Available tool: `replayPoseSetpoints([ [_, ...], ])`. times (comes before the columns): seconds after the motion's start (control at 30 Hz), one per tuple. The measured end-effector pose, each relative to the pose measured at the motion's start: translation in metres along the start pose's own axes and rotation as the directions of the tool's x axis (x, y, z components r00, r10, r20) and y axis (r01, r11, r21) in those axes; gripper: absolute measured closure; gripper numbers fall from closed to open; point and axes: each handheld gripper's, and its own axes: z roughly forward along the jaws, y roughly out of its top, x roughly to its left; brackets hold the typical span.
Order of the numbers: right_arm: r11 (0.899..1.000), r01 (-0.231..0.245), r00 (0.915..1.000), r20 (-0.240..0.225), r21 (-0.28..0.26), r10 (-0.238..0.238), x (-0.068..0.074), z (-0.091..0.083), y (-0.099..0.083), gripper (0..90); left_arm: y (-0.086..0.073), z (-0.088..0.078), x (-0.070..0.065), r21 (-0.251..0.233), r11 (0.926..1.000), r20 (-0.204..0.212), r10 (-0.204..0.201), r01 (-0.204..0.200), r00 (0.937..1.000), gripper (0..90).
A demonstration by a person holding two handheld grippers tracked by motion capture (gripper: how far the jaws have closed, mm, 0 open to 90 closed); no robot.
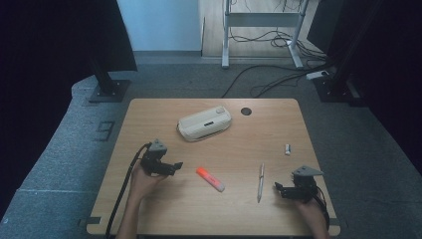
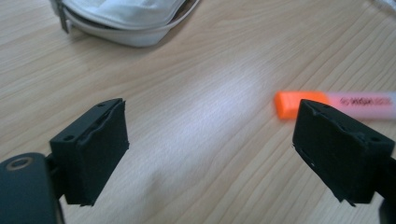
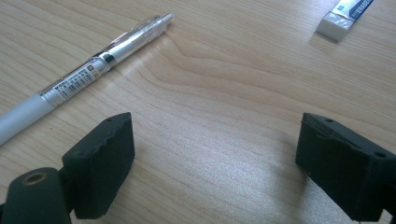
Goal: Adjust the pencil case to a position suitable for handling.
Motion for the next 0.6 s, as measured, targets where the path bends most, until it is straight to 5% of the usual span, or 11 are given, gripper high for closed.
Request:
replayPoseSetpoints([
  [0.6,1.0,0.0,1.0,0.0,0.0,0.0,0.0,0.0,0.0,10.9,0.052,0.022,0.007,0.021,0.9994,0.02,0.026,-0.027,0.9995,13.1],
])
